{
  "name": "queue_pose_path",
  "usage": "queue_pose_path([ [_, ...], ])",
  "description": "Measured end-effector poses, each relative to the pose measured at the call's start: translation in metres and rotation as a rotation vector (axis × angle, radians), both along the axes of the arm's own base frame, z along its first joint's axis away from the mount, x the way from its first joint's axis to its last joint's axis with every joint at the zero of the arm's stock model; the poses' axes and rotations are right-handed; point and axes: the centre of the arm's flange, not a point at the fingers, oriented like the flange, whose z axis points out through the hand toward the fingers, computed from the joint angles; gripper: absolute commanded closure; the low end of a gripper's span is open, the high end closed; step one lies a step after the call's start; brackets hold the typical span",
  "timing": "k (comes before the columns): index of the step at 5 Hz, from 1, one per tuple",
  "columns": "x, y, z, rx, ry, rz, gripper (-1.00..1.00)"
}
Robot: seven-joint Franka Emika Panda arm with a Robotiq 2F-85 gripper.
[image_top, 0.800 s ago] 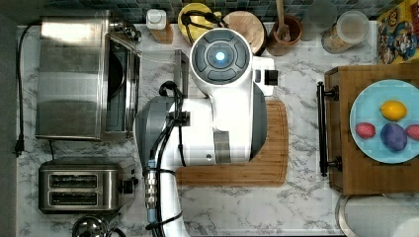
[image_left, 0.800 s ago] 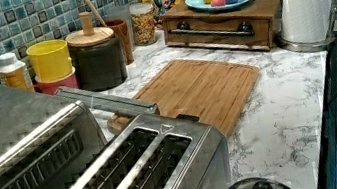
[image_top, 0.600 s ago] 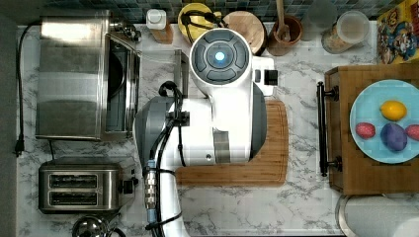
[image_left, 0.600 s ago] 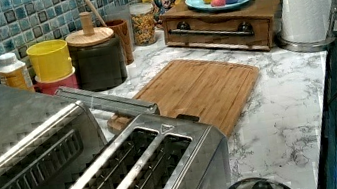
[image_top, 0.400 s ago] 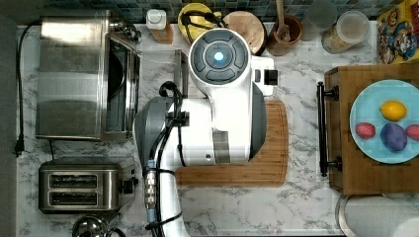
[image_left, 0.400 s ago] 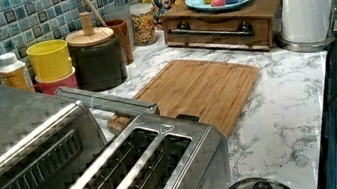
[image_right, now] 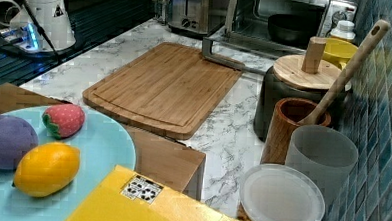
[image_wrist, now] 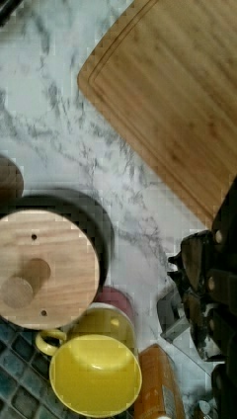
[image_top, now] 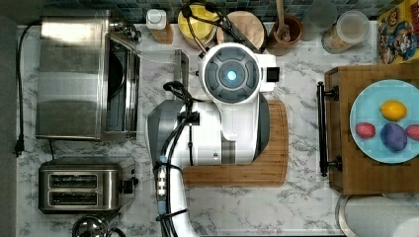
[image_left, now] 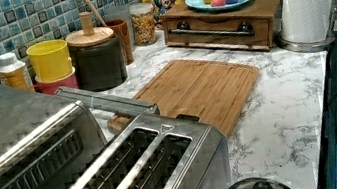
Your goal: Close the oven.
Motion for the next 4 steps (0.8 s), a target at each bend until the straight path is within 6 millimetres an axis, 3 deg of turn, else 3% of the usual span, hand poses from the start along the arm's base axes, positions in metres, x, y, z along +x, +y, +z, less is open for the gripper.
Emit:
queue_pose_path([
  [2, -0.03, -0.013, -0.074, 0.185, 0.043, 0.34, 1.0],
  [4, -0.064, -0.05, -0.125, 0.267, -0.14, 0.446, 1.0],
])
